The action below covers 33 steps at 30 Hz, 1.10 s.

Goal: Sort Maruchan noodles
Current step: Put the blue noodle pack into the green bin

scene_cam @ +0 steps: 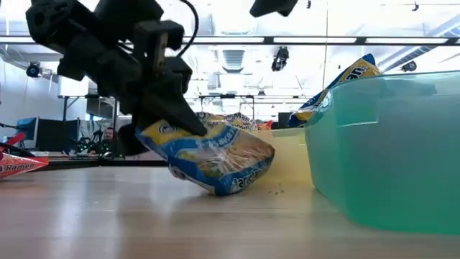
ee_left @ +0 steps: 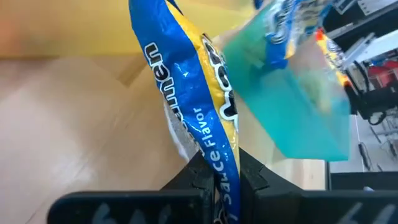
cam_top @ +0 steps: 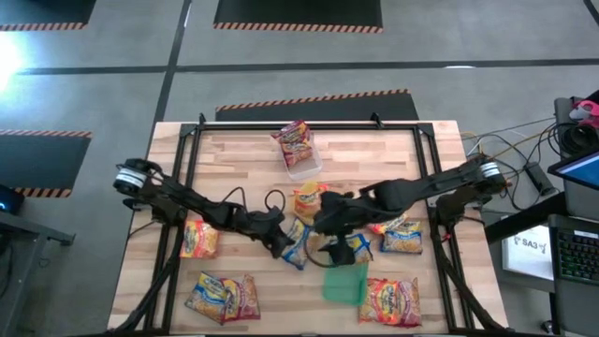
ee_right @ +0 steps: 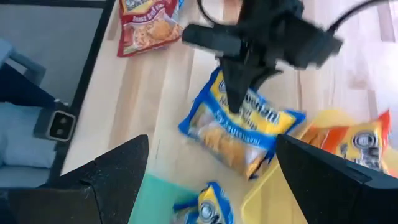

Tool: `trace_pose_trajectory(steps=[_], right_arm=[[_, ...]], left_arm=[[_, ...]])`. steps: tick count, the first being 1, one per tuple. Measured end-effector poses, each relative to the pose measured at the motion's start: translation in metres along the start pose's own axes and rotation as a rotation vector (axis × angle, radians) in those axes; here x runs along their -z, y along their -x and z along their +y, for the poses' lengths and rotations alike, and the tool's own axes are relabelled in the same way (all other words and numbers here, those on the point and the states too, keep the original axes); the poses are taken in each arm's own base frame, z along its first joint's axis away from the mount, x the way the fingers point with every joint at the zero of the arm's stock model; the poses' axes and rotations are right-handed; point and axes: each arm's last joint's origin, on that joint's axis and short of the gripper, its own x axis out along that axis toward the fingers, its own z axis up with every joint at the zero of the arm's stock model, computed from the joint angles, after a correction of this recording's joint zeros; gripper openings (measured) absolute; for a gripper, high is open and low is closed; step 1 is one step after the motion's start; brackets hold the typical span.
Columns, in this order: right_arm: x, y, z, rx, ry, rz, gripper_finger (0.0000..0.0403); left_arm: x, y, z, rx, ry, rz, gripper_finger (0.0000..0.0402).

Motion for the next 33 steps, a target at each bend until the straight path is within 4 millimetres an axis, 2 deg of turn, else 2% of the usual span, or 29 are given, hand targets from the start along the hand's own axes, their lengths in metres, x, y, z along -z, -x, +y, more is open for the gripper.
trace_pose_trajectory(steps=[6, 11, 16, 19, 24, 28, 33], right_arm=[[0.017, 0.012, 0.008, -0.011, -0.064, 0.037, 0.034], [0.032, 0.01, 0.009, 0.002, -0.101, 0.103, 0.0341], [0.051, 0.003, 0.006, 0.035, -0.204, 0.188, 0.0341], [0.06, 0.004, 0.008, 0.047, -0.261, 0.223, 0.0341], [0.07, 0.014, 0.018, 0.052, -0.343, 0.256, 0.0341], [0.079, 0.028, 0.028, 0.108, -0.378, 0.245, 0.0341], [0.088, 0.04, 0.038, 0.149, -0.437, 0.234, 0.0341]], left_arm=[[-0.003, 0.018, -0.015, 0.036, -0.043, -0.005, 0.0001], [-0.005, 0.034, -0.035, 0.124, -0.096, -0.035, 0.0001], [-0.015, 0.04, -0.062, 0.175, -0.303, -0.114, 0.0], [-0.024, 0.036, -0.076, 0.155, -0.479, -0.189, 0.0], [-0.035, 0.019, -0.084, 0.104, -0.675, -0.23, 0.0], [-0.037, -0.004, -0.089, 0.083, -0.769, -0.215, 0.0], [-0.04, -0.033, -0.104, 0.201, -0.845, -0.171, 0.0]])
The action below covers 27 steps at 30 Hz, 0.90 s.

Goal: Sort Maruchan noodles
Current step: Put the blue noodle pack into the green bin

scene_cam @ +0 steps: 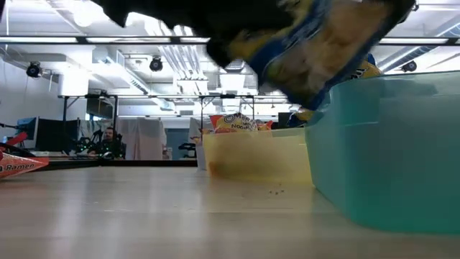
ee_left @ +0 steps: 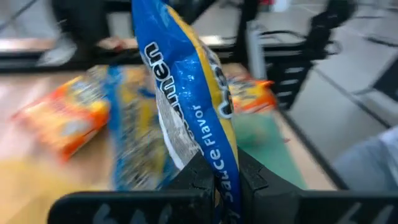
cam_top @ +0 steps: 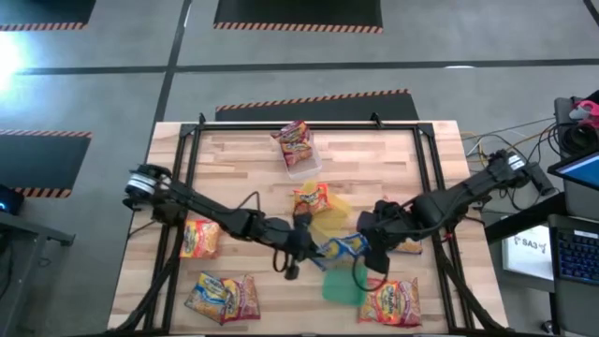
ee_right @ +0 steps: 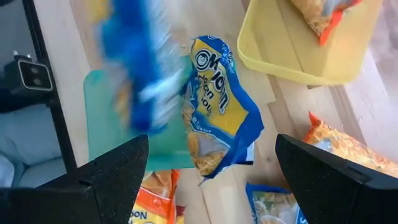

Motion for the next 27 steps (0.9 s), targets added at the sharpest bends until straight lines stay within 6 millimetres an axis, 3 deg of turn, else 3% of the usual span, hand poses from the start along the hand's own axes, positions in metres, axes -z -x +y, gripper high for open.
trace_pose_trajectory(steps=[6, 12, 19, 27], right_arm=[[0.014, -0.006, 0.005, 0.061, -0.008, 0.048, 0.0341], [0.026, -0.014, 0.006, 0.095, -0.022, 0.089, 0.0341], [0.033, -0.01, 0.012, 0.071, -0.035, 0.076, 0.0341], [0.037, -0.01, 0.021, 0.035, -0.001, 0.054, 0.0341]], left_arm=[[-0.004, -0.028, -0.004, 0.11, -0.06, -0.006, 0.0], [-0.001, -0.04, 0.004, 0.088, -0.114, 0.021, 0.0], [0.009, -0.056, 0.024, 0.043, -0.111, 0.045, 0.0], [0.016, -0.06, 0.027, 0.036, -0.177, 0.082, 0.0]])
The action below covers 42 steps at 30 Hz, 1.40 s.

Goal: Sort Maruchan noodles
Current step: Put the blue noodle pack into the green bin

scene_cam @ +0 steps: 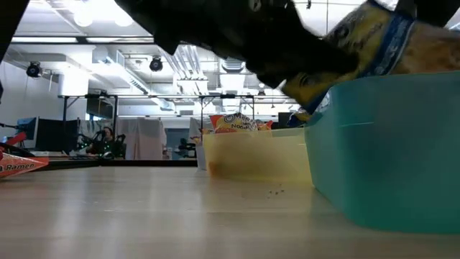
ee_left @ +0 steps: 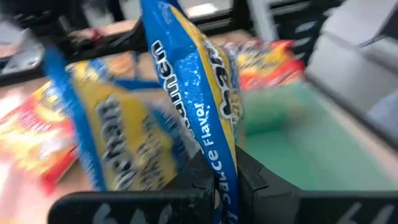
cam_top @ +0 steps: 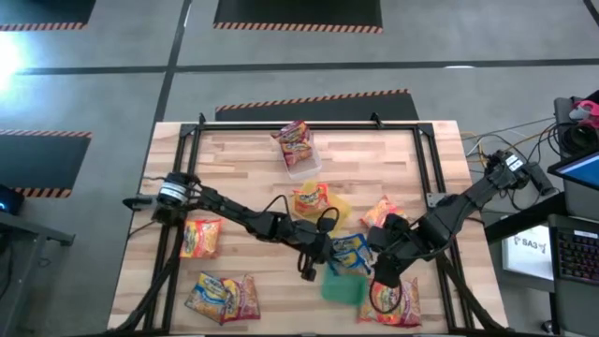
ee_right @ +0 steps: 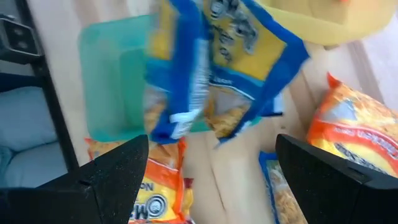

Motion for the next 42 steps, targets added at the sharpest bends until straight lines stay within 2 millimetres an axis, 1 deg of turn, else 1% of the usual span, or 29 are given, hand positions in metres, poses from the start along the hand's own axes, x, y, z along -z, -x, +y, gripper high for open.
trace_pose_trajectory(steps=[3, 6, 9, 12, 17, 23, 26, 29, 36, 39, 42], right_arm=[[-0.002, 0.0, 0.007, -0.058, 0.023, -0.041, 0.0341], [-0.004, 0.0, 0.013, -0.113, 0.045, -0.083, 0.0341], [-0.006, -0.006, 0.018, -0.149, 0.063, -0.123, 0.0341], [-0.004, -0.019, 0.02, -0.185, 0.084, -0.155, 0.0341], [0.004, -0.044, 0.016, -0.186, 0.084, -0.156, 0.0341], [0.012, -0.063, 0.01, -0.202, 0.086, -0.171, 0.034], [0.014, -0.069, 0.009, -0.223, 0.083, -0.185, 0.034], [0.014, -0.069, 0.01, -0.247, 0.079, -0.189, 0.034], [0.006, -0.049, 0.027, -0.325, 0.147, -0.233, 0.034], [0.004, -0.048, 0.029, -0.336, 0.157, -0.25, 0.034], [0.006, -0.052, 0.027, -0.341, 0.17, -0.262, 0.034]], left_arm=[[0.003, 0.0, 0.005, -0.064, 0.002, 0.018, 0.0], [0.003, 0.001, 0.008, -0.077, 0.007, 0.015, 0.0002], [0.003, 0.001, 0.007, -0.076, 0.008, 0.016, 0.0003], [0.004, 0.001, 0.007, -0.076, 0.009, 0.017, 0.0004], [0.004, 0.001, 0.008, -0.08, 0.014, 0.017, 0.0006], [0.004, 0.001, 0.011, -0.093, 0.024, 0.018, 0.0006], [0.004, 0.001, 0.011, -0.094, 0.025, 0.018, 0.0006], [0.004, 0.001, 0.013, -0.097, 0.033, 0.017, 0.0007], [0.006, 0.002, 0.019, -0.112, 0.069, 0.027, 0.0007], [0.005, 0.002, 0.019, -0.113, 0.071, 0.027, 0.0007], [0.006, 0.002, 0.02, -0.123, 0.071, 0.03, 0.0007]])
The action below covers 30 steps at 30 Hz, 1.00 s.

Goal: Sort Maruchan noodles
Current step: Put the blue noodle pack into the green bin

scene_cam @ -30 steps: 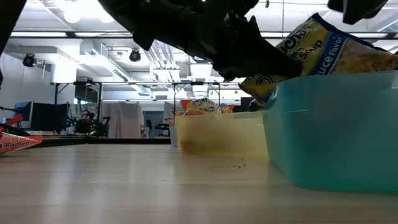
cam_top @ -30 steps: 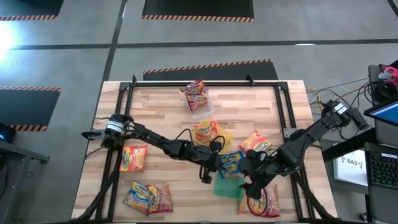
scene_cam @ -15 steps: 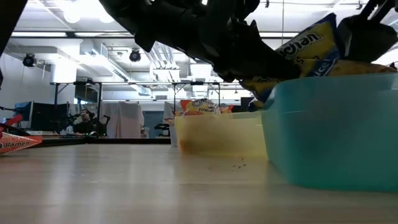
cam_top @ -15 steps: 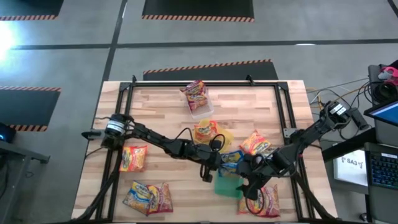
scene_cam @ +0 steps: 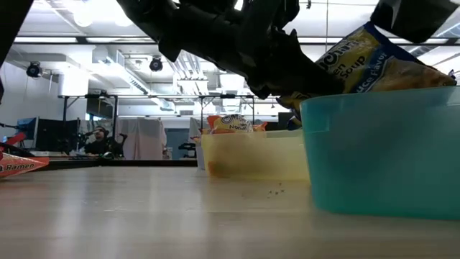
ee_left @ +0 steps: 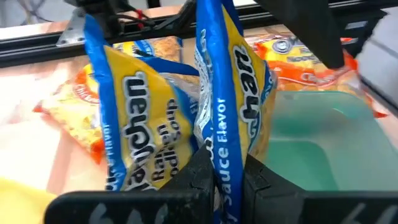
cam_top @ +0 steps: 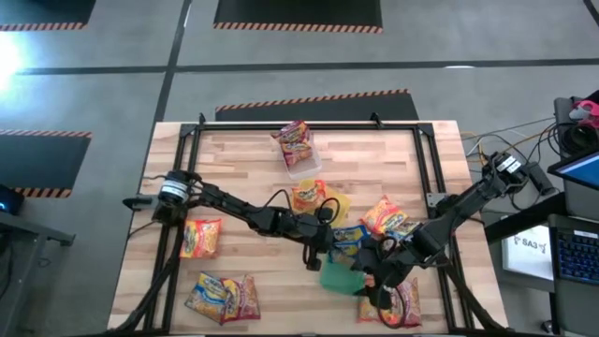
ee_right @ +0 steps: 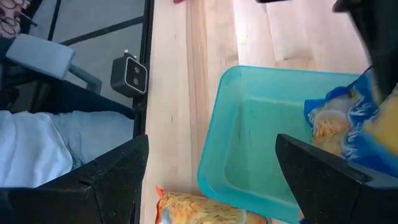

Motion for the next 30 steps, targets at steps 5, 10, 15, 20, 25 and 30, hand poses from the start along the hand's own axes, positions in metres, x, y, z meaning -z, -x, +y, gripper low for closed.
trace_pose_trajectory(steps=[5, 10, 15, 20, 25, 30], right_arm=[[0.008, -0.012, -0.005, -0.017, -0.004, -0.013, 0.034], [0.016, -0.028, -0.01, 0.007, 0.002, 0.018, 0.034], [0.022, -0.042, -0.013, 0.047, 0.033, 0.057, 0.034], [0.027, -0.048, -0.017, 0.088, 0.043, 0.085, 0.034], [0.031, -0.047, -0.022, 0.182, 0.056, 0.098, 0.034], [0.031, -0.046, -0.024, 0.211, 0.061, 0.089, 0.034]], left_arm=[[0.0, 0.0, 0.004, -0.104, 0.005, 0.0, 0.0007], [-0.001, 0.0, 0.005, -0.108, 0.012, -0.01, 0.0007], [-0.003, 0.0, 0.003, -0.069, 0.059, -0.017, 0.0007], [-0.003, 0.0, 0.001, -0.008, 0.146, -0.018, 0.0008], [-0.003, 0.003, 0.0, 0.006, 0.189, 0.007, 0.0024], [-0.008, 0.009, -0.001, 0.021, 0.194, 0.02, 0.0057]])
